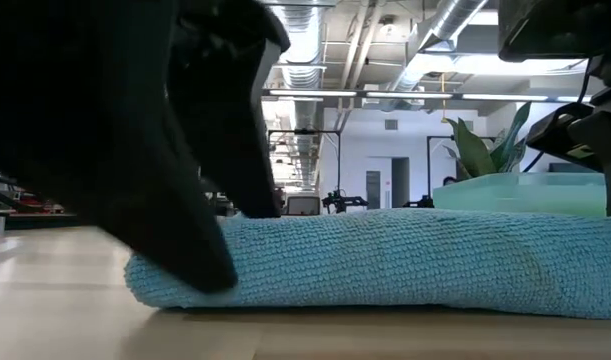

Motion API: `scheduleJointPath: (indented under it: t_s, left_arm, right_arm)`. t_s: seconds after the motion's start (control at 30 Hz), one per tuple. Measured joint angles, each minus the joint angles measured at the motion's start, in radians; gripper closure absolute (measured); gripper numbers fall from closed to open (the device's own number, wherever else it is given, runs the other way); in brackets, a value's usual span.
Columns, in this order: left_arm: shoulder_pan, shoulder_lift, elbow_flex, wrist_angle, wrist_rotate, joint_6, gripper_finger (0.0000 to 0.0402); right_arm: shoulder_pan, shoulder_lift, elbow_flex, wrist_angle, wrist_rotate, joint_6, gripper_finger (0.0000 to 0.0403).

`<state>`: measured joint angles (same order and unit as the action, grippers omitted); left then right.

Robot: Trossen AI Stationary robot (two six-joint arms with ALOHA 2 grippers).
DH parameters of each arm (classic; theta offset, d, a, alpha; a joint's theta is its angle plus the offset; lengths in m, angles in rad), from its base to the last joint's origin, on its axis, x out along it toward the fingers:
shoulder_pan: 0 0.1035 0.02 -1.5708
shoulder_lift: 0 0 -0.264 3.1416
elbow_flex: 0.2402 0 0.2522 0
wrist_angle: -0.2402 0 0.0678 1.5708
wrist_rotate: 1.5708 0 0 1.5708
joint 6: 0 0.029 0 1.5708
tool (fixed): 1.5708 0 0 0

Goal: Roll microfiber towels into tight, uniform cylinder then place into a basket
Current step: Roll the blue towel

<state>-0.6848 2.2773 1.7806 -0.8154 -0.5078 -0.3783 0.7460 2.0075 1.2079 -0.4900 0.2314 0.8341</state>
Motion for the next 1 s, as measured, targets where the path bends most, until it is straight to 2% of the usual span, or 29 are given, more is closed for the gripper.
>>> scheduleJointPath:
  t_s: [0.23, 0.4, 0.57, 0.67, 0.73, 0.83, 1.0]
  left_arm:
    - [0.023, 0.029, -0.003, -0.013, 0.060, -0.038, 0.0180]
    - [0.043, 0.053, 0.003, -0.052, 0.109, -0.077, 0.0210]
    - [0.066, 0.055, 0.004, -0.106, 0.147, -0.121, 0.0290]
    - [0.076, 0.057, 0.020, -0.125, 0.225, -0.117, 0.0359]
    - [0.080, 0.057, 0.038, -0.143, 0.282, -0.132, 0.0386]
    - [0.086, 0.062, 0.089, -0.205, 0.337, -0.183, 0.0382]
    - [0.097, 0.069, 0.174, -0.288, 0.542, -0.275, 0.0376]
  right_arm:
    - [0.001, 0.000, 0.000, -0.002, -0.002, -0.002, 0.0371]
    - [0.007, 0.000, 0.000, 0.002, -0.013, -0.003, 0.0371]
    - [0.021, -0.001, 0.000, 0.005, -0.033, -0.005, 0.0371]
    - [0.028, -0.001, 0.000, 0.027, -0.060, -0.019, 0.0375]
    - [0.029, -0.001, 0.000, 0.050, -0.091, -0.027, 0.0375]
    - [0.029, 0.002, 0.000, 0.106, -0.151, -0.029, 0.0371]
    - [0.027, 0.008, -0.001, 0.231, -0.298, -0.029, 0.0374]
